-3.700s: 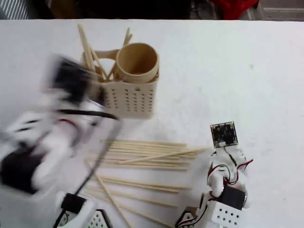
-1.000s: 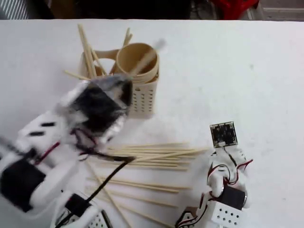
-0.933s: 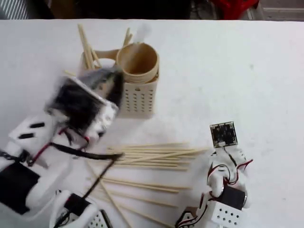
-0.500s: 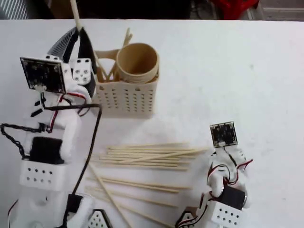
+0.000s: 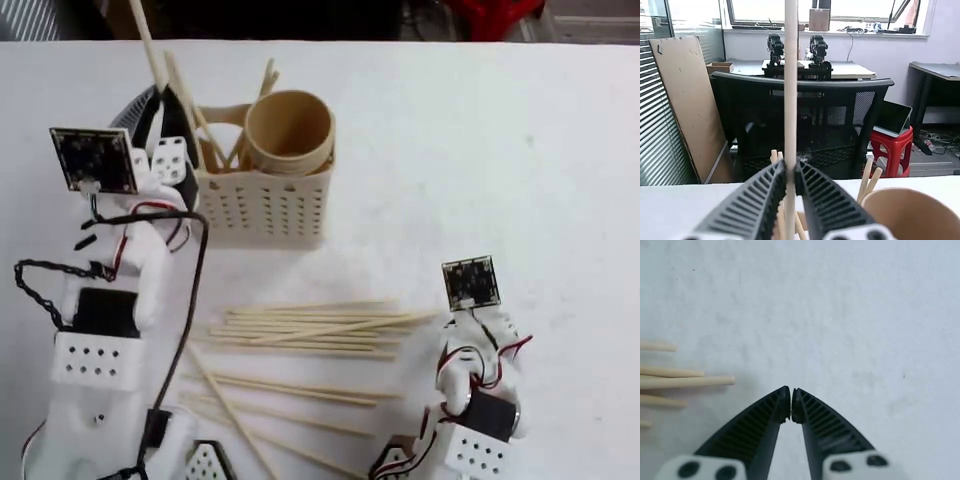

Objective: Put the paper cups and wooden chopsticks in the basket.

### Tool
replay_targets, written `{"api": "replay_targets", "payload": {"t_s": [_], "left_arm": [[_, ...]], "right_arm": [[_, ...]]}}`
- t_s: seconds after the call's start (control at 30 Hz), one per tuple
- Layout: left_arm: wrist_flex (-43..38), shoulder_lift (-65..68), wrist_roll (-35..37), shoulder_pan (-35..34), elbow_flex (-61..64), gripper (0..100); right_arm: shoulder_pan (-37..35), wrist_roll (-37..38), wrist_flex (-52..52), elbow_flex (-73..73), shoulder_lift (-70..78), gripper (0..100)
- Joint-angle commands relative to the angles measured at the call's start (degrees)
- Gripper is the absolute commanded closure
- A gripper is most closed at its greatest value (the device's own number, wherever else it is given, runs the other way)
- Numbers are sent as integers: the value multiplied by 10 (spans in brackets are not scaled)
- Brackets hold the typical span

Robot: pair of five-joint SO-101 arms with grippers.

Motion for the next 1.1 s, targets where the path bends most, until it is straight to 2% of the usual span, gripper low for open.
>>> {"api": "replay_targets", "payload": {"t_s": [0.0,0.2,0.33,0.47,0.57,0.7,0.8,0.87,0.93,1.07], "left_arm": [[-6,-13,4,-3,-9,878],[101,-13,7,0,-88,906],[287,-10,0,22,-194,906],[516,-9,-134,127,-281,909],[611,-8,-206,204,-303,910],[628,17,-273,244,-266,910],[629,88,-360,292,-211,907],[619,152,-389,325,-176,906],[586,225,-392,347,-158,906],[480,369,-395,348,-157,905]], "right_arm": [[4,3,1,4,-6,974],[4,3,1,4,-6,974],[4,3,1,4,-6,974],[4,3,1,4,-6,974],[4,3,1,4,-6,974],[4,3,1,4,-6,974],[4,3,1,4,-6,974],[4,3,1,4,-6,974],[4,3,1,4,-6,974],[4,3,1,4,-6,974]]}}
